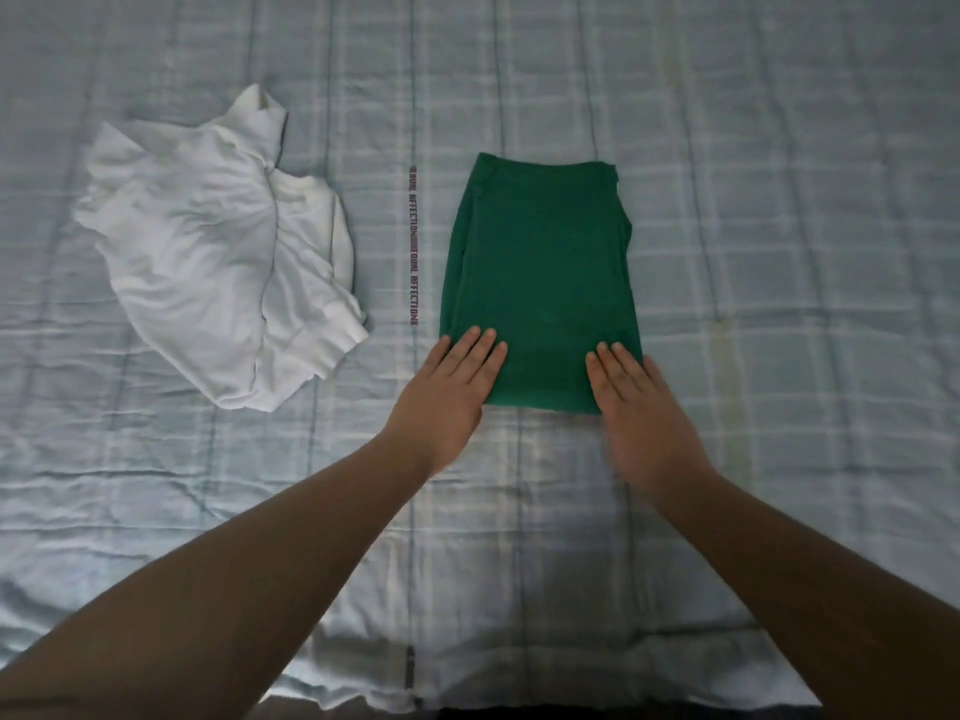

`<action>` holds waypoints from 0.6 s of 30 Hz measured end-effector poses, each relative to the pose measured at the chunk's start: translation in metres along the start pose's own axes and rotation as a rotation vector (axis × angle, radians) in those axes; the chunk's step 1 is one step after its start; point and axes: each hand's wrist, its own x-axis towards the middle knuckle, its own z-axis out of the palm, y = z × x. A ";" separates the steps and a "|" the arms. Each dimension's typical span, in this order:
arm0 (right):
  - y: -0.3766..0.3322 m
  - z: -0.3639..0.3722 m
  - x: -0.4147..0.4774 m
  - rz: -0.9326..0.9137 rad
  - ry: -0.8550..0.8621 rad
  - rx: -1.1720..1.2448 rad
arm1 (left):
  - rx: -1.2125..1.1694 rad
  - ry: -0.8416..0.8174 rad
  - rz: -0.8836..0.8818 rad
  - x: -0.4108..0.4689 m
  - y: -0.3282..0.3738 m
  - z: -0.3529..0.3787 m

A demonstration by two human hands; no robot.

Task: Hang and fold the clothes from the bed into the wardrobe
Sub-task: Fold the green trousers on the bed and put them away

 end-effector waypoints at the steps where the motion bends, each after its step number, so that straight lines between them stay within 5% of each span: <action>1: -0.005 -0.004 -0.010 -0.005 0.026 0.001 | 0.025 -0.005 0.010 -0.010 0.003 -0.003; 9: -0.069 -0.013 -0.149 -0.103 -0.021 0.059 | -0.057 -0.165 0.125 -0.154 0.054 0.007; 18: -0.118 0.019 -0.228 -0.095 -0.331 0.156 | -0.150 -0.385 0.069 -0.243 0.117 0.065</action>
